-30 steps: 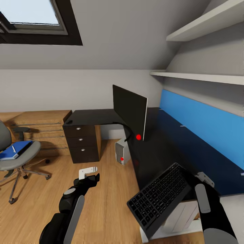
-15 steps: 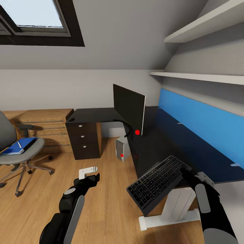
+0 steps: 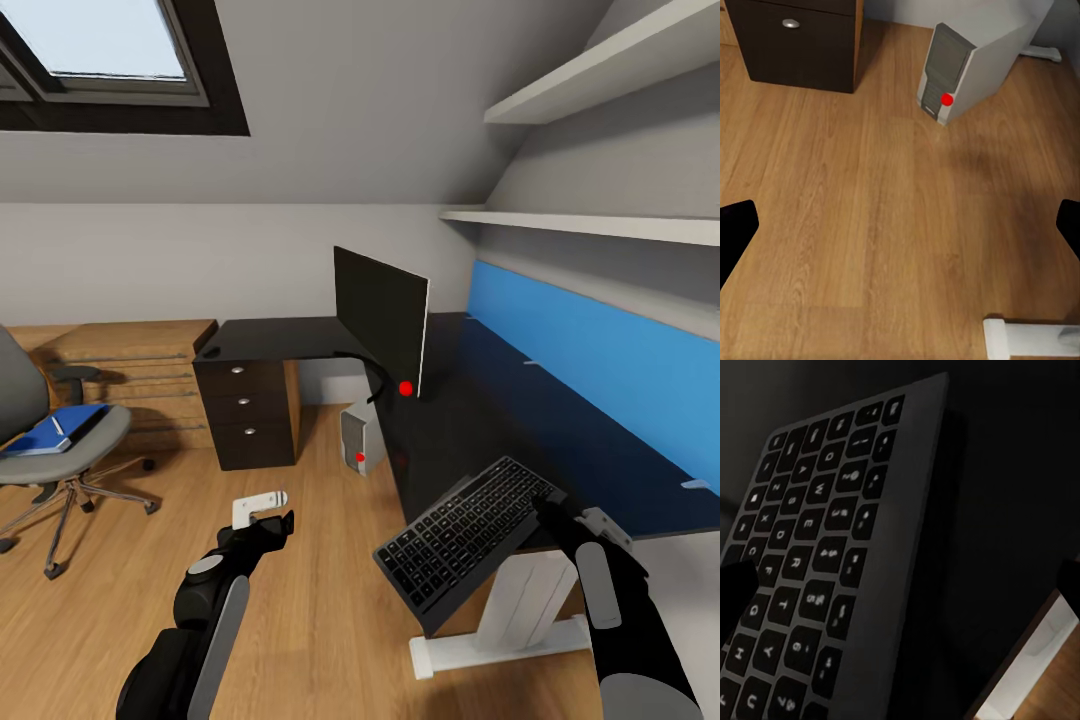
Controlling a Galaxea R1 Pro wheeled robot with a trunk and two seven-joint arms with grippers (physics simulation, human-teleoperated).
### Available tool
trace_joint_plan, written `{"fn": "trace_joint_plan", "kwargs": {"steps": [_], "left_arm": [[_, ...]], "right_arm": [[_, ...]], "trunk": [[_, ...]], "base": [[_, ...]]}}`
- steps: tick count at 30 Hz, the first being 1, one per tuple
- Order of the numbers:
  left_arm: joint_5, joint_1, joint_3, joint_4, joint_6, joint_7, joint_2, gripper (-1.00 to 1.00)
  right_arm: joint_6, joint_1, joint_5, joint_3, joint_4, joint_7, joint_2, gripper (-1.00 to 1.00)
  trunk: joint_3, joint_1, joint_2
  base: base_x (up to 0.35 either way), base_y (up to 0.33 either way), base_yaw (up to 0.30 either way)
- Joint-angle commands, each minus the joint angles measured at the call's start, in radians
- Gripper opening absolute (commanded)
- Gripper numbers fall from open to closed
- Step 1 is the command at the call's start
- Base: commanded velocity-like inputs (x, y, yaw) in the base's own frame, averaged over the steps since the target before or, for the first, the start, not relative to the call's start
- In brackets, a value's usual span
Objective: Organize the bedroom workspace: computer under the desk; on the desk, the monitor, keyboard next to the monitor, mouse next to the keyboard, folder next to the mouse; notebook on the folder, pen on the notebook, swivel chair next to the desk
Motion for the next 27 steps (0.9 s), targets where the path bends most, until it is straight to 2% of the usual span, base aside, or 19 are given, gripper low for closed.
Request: {"fn": "trace_joint_plan", "kwargs": {"steps": [1,27], "left_arm": [[0.011,-0.001,-0.001,-0.001,0.003,0.009,0.000,1.00],[0.011,-0.001,0.003,0.003,0.003,0.009,0.002,1.00]], "right_arm": [[0.004,-0.001,-0.011,-0.001,-0.002,-0.007,0.001,1.00],[0.003,-0.001,-0.012,0.000,-0.001,-0.004,0.001,1.00]], "trunk": [[-0.001,0.000,-0.001],[-0.001,0.000,-0.001]], "base": [[0.000,0.000,0.000],[0.022,0.021,0.000]]}}
